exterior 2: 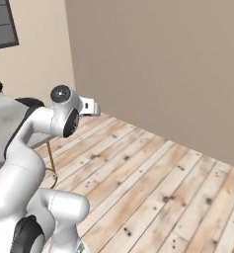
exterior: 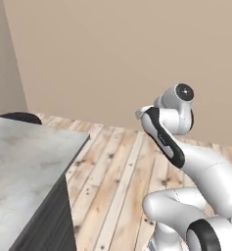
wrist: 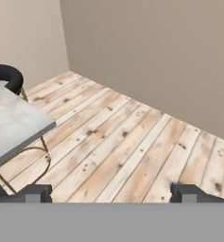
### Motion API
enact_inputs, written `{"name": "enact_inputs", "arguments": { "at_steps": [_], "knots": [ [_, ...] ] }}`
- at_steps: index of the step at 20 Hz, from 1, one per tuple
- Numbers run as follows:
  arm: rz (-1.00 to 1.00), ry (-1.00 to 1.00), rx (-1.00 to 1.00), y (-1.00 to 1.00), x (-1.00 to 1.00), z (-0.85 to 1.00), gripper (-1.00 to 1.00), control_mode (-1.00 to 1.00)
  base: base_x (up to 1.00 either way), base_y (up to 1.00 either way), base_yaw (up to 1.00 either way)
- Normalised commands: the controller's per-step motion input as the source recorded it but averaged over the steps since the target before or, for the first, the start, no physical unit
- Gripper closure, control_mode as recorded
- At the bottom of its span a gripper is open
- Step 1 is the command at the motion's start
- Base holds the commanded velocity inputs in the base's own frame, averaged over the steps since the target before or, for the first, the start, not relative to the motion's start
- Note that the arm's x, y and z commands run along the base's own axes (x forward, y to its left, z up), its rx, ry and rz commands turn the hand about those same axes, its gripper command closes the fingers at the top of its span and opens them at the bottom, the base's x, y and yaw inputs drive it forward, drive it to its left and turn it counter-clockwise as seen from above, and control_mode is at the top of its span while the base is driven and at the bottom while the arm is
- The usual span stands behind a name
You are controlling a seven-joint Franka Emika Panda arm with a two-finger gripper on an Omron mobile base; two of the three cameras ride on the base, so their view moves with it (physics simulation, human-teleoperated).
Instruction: Place the large bottle from the dining counter next to the other large bottle outside the sink, and place the small bottle from the dining counter next to the other small bottle inside the sink.
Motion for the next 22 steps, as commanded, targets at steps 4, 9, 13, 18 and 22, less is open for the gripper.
{"name": "enact_inputs", "arguments": {
  "at_steps": [4, 9, 13, 18, 22],
  "knots": [
    [0.0, 0.0, 0.0, 0.0, 0.0, 0.0, -1.0, 1.0, 1.0, -0.58, 0.43],
    [0.0, 0.0, 0.0, 0.0, 0.0, 0.0, -1.0, 1.0, 1.0, -0.71, 0.32],
    [0.0, 0.0, 0.0, 0.0, 0.0, 0.0, -1.0, 1.0, 1.0, -0.64, 0.37],
    [0.0, 0.0, 0.0, 0.0, 0.0, 0.0, -1.0, 1.0, 1.0, -0.45, 0.41],
    [0.0, 0.0, 0.0, 0.0, 0.0, 0.0, -1.0, 1.0, 1.0, -0.36, 0.42]
  ]
}}
